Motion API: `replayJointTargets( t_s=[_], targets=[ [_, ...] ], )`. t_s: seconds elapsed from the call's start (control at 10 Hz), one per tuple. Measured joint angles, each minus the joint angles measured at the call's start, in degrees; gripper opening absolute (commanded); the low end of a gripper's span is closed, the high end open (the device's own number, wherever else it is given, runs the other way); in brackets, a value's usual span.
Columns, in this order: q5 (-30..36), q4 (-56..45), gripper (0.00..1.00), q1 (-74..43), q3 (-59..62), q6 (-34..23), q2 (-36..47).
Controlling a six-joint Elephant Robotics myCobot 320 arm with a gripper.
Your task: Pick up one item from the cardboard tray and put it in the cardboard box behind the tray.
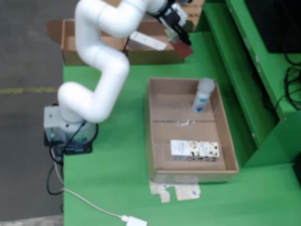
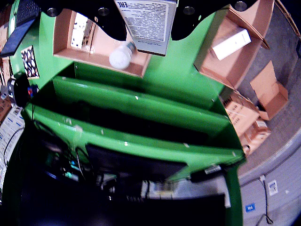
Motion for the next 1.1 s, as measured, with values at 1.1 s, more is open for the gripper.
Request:
replayJointTargets(
  t_s=[1.1],
  targets=[
    [-2.4, 3.7, 0.00, 19.1, -29.8, 1.8, 29.9]
  ],
)
